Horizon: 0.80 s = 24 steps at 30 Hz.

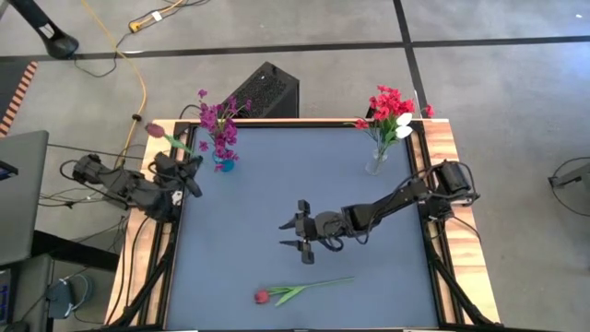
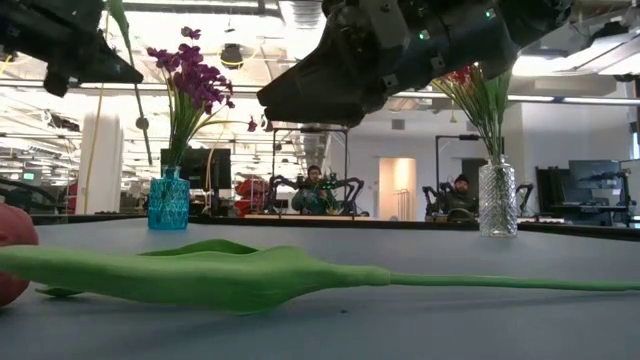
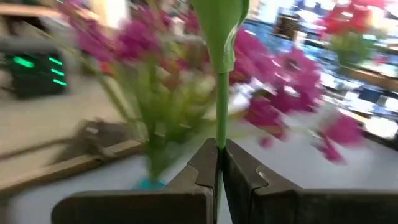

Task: Sort flowers into vase by color
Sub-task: Put the left red tulip into the blue vase

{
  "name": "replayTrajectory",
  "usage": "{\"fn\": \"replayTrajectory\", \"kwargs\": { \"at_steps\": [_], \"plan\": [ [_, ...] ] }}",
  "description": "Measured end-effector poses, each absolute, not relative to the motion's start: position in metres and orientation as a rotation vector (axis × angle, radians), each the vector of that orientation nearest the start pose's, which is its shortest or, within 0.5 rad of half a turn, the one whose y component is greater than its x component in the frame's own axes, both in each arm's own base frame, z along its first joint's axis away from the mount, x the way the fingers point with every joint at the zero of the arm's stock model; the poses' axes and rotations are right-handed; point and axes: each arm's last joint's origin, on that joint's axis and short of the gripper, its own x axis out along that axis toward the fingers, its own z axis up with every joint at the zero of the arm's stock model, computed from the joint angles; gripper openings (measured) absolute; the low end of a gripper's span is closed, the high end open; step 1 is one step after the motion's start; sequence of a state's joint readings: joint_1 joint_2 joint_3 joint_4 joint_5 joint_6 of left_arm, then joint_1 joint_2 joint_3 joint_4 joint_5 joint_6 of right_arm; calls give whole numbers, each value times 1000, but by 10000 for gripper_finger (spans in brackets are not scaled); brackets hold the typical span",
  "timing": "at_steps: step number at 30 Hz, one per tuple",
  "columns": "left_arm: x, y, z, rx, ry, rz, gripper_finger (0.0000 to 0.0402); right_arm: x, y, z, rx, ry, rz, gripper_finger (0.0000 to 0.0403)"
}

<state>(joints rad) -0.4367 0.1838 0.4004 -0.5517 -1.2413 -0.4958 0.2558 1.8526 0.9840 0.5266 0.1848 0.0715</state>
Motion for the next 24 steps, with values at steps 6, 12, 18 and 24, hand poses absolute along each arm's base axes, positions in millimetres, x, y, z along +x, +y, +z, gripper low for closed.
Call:
{"fn": "replayTrajectory", "kwargs": {
  "at_steps": [6,12,18,24],
  "plan": [
    [65,6,242,-161,6,981,0,376,96,177,-5,334,65,223],
    [66,15,243,-145,24,1073,0,376,96,177,3,333,64,223],
    [67,26,249,-89,58,1119,0,375,99,177,2,332,73,223],
    [65,36,252,-39,96,1143,0,375,100,177,1,332,76,223]
  ]
}}
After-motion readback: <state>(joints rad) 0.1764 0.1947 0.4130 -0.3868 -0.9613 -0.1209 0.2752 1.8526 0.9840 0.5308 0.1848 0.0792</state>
